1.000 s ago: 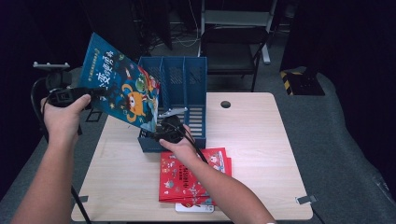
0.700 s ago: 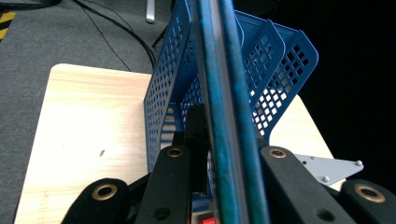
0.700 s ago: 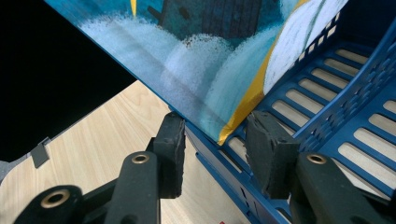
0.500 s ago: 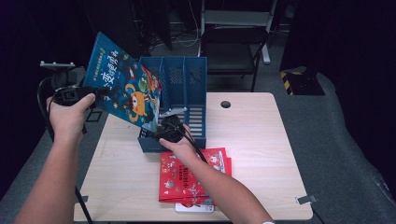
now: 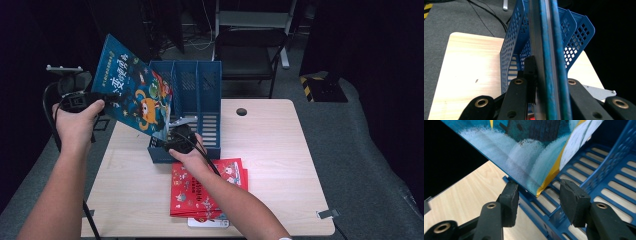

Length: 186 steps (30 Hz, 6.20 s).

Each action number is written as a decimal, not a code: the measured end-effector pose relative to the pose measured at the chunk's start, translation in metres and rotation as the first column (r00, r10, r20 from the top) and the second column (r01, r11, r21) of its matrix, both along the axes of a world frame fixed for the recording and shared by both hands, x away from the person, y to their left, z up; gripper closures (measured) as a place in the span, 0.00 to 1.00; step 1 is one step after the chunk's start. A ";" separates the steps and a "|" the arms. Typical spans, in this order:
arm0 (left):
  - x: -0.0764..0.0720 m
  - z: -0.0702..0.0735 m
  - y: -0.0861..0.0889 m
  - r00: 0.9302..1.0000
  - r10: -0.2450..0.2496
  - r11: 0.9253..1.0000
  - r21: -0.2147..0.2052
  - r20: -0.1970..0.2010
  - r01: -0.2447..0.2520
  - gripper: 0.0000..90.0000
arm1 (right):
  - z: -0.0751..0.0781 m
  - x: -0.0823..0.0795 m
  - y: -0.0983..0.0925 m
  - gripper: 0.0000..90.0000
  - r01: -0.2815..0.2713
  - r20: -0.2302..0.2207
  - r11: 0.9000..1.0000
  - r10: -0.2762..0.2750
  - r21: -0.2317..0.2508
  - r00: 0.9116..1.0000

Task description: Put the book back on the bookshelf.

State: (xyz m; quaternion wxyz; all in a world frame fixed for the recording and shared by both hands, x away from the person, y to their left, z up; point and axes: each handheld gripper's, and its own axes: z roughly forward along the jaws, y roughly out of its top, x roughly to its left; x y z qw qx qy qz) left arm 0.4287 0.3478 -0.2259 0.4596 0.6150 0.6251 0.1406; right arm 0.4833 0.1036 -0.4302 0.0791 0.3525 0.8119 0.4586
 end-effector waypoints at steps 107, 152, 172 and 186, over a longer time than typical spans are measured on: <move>0.030 -0.063 -0.042 0.993 -0.008 0.994 0.112 -0.114 0.020 0.91 | 0.002 0.007 0.024 0.52 -0.057 0.034 0.994 0.060 -0.094 0.998; 0.057 -0.069 -0.065 0.996 0.001 0.992 0.124 -0.086 0.009 0.86 | 0.001 0.016 0.017 0.61 -0.061 0.028 0.997 0.062 -0.038 0.998; 0.062 -0.075 -0.060 0.999 -0.028 0.995 0.092 -0.019 0.029 0.81 | 0.001 0.022 0.012 0.65 -0.037 0.026 0.999 0.037 0.000 0.999; 0.042 -0.074 -0.059 0.996 -0.002 0.999 0.054 0.091 -0.003 0.76 | 0.002 0.020 0.014 0.65 -0.020 0.034 1.000 0.020 -0.007 0.999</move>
